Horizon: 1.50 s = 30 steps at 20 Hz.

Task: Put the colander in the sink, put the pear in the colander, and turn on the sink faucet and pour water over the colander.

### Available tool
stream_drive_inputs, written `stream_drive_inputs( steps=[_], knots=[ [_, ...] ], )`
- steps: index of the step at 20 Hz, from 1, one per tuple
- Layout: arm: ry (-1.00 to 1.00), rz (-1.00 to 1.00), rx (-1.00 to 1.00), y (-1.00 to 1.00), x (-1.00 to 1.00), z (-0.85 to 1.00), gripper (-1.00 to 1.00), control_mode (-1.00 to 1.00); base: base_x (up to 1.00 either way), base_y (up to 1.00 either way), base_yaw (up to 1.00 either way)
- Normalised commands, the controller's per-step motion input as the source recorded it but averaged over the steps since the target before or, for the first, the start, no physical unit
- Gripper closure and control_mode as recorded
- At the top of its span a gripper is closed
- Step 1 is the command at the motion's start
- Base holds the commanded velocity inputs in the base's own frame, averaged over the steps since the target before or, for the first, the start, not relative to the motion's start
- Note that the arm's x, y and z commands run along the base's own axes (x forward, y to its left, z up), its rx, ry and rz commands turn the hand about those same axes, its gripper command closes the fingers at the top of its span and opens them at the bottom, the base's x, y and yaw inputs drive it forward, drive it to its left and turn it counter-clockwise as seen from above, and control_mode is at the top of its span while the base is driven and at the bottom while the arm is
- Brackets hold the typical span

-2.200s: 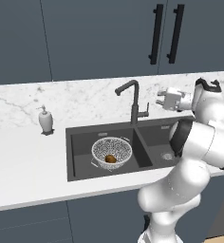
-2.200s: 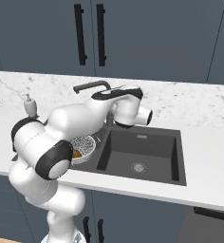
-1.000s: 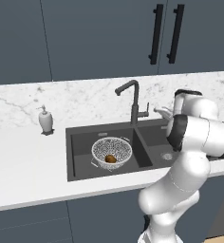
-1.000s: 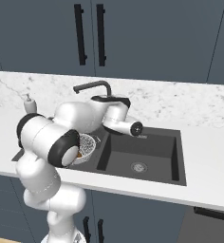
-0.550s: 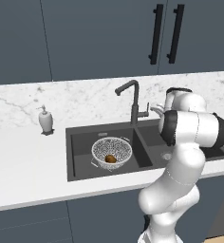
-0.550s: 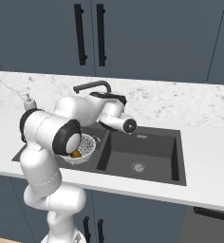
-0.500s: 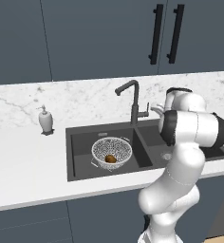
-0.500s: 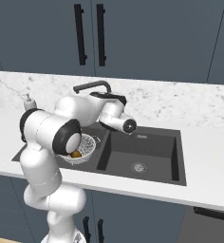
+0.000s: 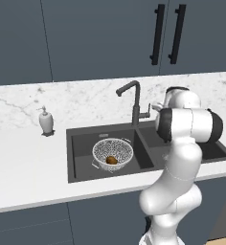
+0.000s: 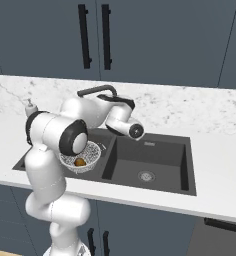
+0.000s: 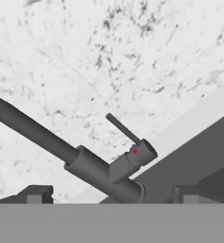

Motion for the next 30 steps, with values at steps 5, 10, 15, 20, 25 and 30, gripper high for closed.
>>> stream_drive_inputs(
  steps=[5,10,15,20,25,30],
  knots=[
    [0.04,0.00,0.07,0.00,0.31,-0.09,-1.00,-1.00,0.00,0.00,0.00],
    [0.01,0.00,0.04,-0.06,0.17,-0.09,-1.00,-1.00,0.00,0.00,0.00],
    [0.00,0.00,0.03,0.00,0.11,-0.13,-1.00,-1.00,0.00,0.00,0.00],
    [0.00,0.00,0.03,0.00,0.29,-0.14,-1.00,-1.00,0.00,0.00,0.00],
    [0.03,0.00,0.03,0.00,0.40,-0.06,-1.00,-1.00,0.00,0.00,0.00],
    [0.06,0.00,0.03,0.00,0.49,-0.11,-1.00,-1.00,0.00,0.00,0.00]
  ],
)
